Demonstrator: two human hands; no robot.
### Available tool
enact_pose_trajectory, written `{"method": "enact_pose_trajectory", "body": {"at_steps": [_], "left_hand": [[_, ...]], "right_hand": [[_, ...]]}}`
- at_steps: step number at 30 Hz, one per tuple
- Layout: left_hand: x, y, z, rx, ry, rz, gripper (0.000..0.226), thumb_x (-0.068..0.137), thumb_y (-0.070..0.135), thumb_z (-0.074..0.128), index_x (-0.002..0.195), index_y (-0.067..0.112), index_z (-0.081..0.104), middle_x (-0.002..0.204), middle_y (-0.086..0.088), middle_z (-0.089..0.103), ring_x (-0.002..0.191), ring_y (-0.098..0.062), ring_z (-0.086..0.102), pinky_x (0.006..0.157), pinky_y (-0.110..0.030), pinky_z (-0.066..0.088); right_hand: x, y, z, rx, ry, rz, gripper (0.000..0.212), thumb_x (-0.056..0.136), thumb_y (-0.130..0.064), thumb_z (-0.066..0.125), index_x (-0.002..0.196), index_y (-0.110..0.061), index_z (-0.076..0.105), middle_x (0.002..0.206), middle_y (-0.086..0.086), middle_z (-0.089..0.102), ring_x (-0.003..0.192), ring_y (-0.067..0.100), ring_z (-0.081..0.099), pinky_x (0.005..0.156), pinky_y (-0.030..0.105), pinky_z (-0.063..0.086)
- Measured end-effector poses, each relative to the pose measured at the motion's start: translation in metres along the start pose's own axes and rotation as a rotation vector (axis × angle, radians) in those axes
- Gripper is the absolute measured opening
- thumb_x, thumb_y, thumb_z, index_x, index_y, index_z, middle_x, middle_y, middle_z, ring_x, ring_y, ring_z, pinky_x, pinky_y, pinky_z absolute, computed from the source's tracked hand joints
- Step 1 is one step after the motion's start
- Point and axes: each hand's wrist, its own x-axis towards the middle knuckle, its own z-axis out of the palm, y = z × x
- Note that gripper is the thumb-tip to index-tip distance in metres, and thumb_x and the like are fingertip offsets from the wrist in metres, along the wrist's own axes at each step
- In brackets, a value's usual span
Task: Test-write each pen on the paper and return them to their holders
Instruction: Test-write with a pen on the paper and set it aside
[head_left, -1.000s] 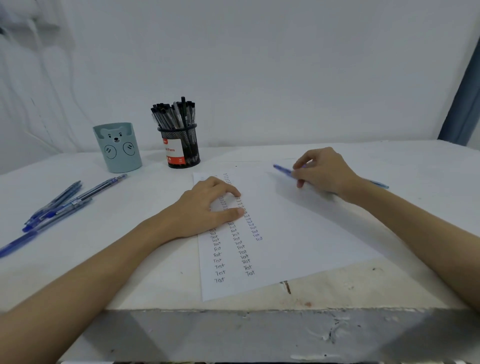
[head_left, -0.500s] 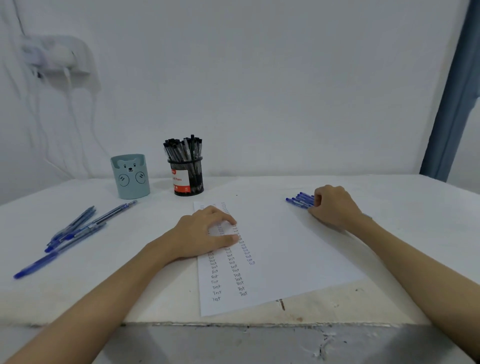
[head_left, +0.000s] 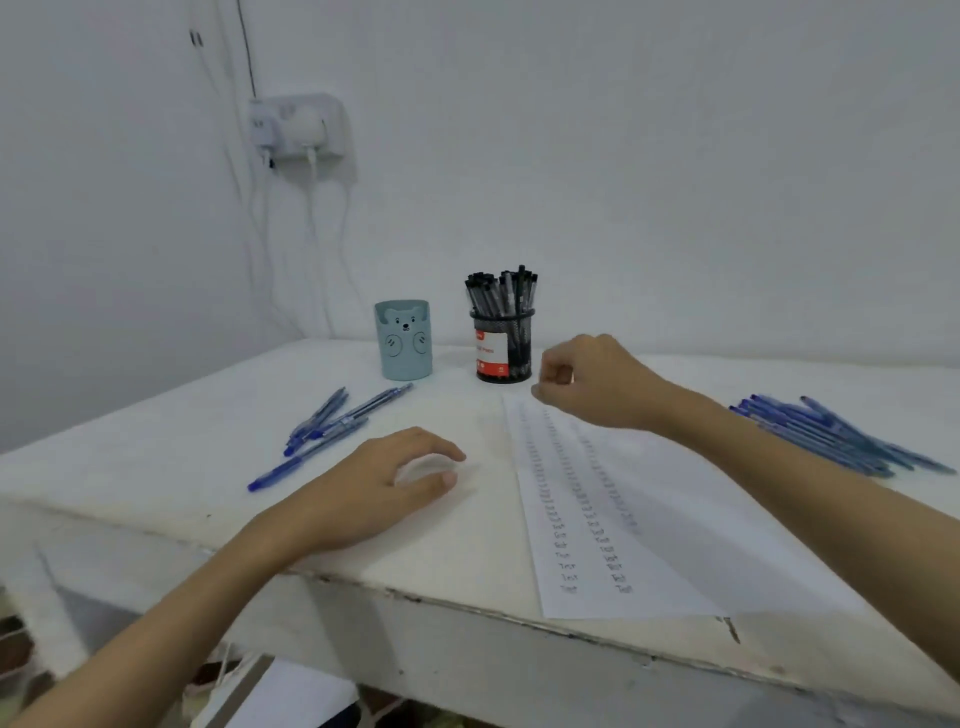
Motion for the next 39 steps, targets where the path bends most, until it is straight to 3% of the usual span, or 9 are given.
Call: {"method": "enact_pose_trajectory", "body": {"at_steps": [3, 9, 15, 21, 25, 29, 33, 36, 39], "left_hand": [[-0.025, -0.023, -0.011, 0.035, 0.006, -0.062, 0.029, 0.094, 0.039, 0.047, 0.123, 0.039, 0.05, 0.129, 0.029, 0.046, 0.115, 0.02, 0.038, 0.091, 0.004, 0.024], [-0.055, -0.057, -0.025, 0.081, 0.049, -0.143, 0.038, 0.095, 0.046, 0.045, 0.132, 0.041, 0.045, 0.139, 0.027, 0.04, 0.127, 0.007, 0.035, 0.105, -0.013, 0.025], [-0.059, -0.061, -0.021, 0.067, 0.108, -0.126, 0.052, 0.081, 0.062, 0.034, 0.129, 0.045, 0.047, 0.138, 0.029, 0.041, 0.127, 0.009, 0.035, 0.109, -0.022, 0.028], [-0.059, -0.061, -0.021, 0.076, 0.112, -0.13, 0.05, 0.082, 0.058, 0.033, 0.13, 0.047, 0.045, 0.138, 0.033, 0.038, 0.125, 0.013, 0.032, 0.105, -0.014, 0.024], [-0.057, -0.063, -0.024, 0.054, 0.105, -0.116, 0.052, 0.081, 0.06, 0.037, 0.128, 0.043, 0.049, 0.136, 0.03, 0.043, 0.123, 0.013, 0.036, 0.103, -0.011, 0.025], [-0.049, -0.059, -0.025, 0.064, 0.106, -0.085, 0.035, 0.094, 0.041, 0.047, 0.127, 0.032, 0.054, 0.133, 0.024, 0.049, 0.12, 0.01, 0.04, 0.095, 0.002, 0.022], [-0.023, -0.038, -0.016, 0.052, 0.077, -0.023, 0.03, 0.096, 0.031, 0.047, 0.126, 0.032, 0.054, 0.129, 0.025, 0.049, 0.119, 0.009, 0.041, 0.095, 0.002, 0.024], [0.0, -0.018, -0.004, 0.028, 0.061, 0.038, 0.027, 0.096, 0.034, 0.046, 0.121, 0.034, 0.056, 0.127, 0.027, 0.051, 0.117, 0.009, 0.044, 0.099, -0.008, 0.03], [0.025, 0.003, 0.012, 0.004, 0.019, 0.087, 0.026, 0.097, 0.036, 0.045, 0.121, 0.037, 0.056, 0.127, 0.026, 0.051, 0.117, 0.007, 0.045, 0.101, -0.018, 0.034]], "right_hand": [[0.032, -0.046, 0.039, 0.002, -0.122, -0.141, 0.022, 0.091, -0.016, 0.05, 0.097, -0.008, 0.07, 0.101, 0.006, 0.068, 0.089, 0.021, 0.059, 0.081, 0.03, 0.049], [0.074, -0.098, 0.106, -0.043, -0.259, -0.277, 0.038, 0.094, -0.009, 0.044, 0.125, -0.022, 0.061, 0.127, 0.004, 0.056, 0.118, 0.023, 0.047, 0.099, 0.037, 0.041], [0.088, -0.11, 0.132, -0.114, -0.197, -0.348, 0.039, 0.091, -0.009, 0.051, 0.123, -0.027, 0.062, 0.119, 0.001, 0.056, 0.11, 0.017, 0.041, 0.088, 0.031, 0.041], [0.09, -0.106, 0.134, -0.138, -0.184, -0.354, 0.012, 0.088, -0.009, 0.055, 0.086, -0.02, 0.051, 0.104, 0.003, 0.053, 0.097, 0.021, 0.048, 0.075, 0.028, 0.037], [0.085, -0.095, 0.115, -0.111, -0.256, -0.268, 0.014, 0.087, -0.002, 0.052, 0.087, -0.015, 0.048, 0.092, 0.003, 0.047, 0.087, 0.023, 0.048, 0.071, 0.029, 0.04], [0.076, -0.073, 0.081, -0.129, -0.277, -0.183, 0.034, 0.089, 0.0, 0.046, 0.114, -0.016, 0.062, 0.091, 0.0, 0.049, 0.087, 0.019, 0.047, 0.072, 0.026, 0.039], [0.056, -0.036, 0.043, 0.292, -0.279, 0.083, 0.025, 0.089, 0.009, 0.042, 0.088, -0.007, 0.062, 0.09, 0.013, 0.065, 0.076, 0.022, 0.062, 0.076, 0.033, 0.052], [0.035, -0.006, 0.019, 0.732, -0.276, 0.234, 0.019, 0.091, 0.012, 0.041, 0.096, -0.001, 0.055, 0.082, 0.016, 0.065, 0.069, 0.023, 0.062, 0.074, 0.035, 0.052], [0.014, 0.021, 0.002, 0.939, -0.254, 0.35, 0.03, 0.092, 0.01, 0.039, 0.109, -0.006, 0.058, 0.08, 0.015, 0.066, 0.067, 0.023, 0.062, 0.071, 0.032, 0.053]]}}
